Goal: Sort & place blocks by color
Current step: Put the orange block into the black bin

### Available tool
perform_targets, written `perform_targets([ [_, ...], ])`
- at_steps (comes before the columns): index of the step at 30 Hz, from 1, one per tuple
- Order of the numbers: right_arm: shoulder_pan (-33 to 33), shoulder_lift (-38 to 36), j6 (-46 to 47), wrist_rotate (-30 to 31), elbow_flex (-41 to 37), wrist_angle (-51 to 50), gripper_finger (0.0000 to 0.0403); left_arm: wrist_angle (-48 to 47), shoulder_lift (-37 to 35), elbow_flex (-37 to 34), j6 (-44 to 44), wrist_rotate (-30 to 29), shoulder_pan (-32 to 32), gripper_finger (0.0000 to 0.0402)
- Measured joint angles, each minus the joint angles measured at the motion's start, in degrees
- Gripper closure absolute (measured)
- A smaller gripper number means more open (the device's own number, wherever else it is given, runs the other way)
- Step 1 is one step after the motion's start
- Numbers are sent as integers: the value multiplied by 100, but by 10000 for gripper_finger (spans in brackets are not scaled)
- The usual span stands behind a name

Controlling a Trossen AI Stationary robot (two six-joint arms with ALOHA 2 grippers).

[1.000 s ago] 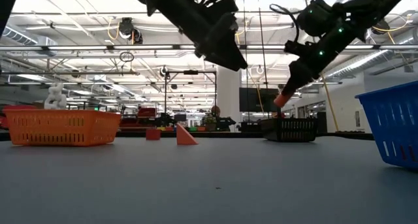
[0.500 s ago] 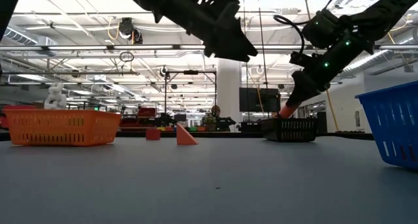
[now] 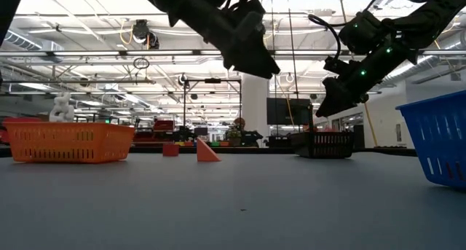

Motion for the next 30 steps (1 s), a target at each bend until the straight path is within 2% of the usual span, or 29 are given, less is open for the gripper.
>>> perform_targets([
  [5,2,0,2,0,0,1,176,-411,2,0,-86,-4,0,163],
  [10,2,0,0,0,0,63,149,-1305,2,0,-120,-104,31,163],
  [15,2,0,-4,0,0,91,145,-2512,2,0,-181,-107,128,163],
  [20,2,0,62,-3,0,93,145,-3313,2,0,-293,-111,198,163],
  [22,2,0,72,-5,0,95,145,-3499,2,0,-300,-50,196,163],
  [26,2,0,-47,-5,0,93,145,-3651,2,0,-225,584,192,163],
  [30,2,0,-83,-5,0,156,145,-3650,61,0,-31,673,197,162],
])
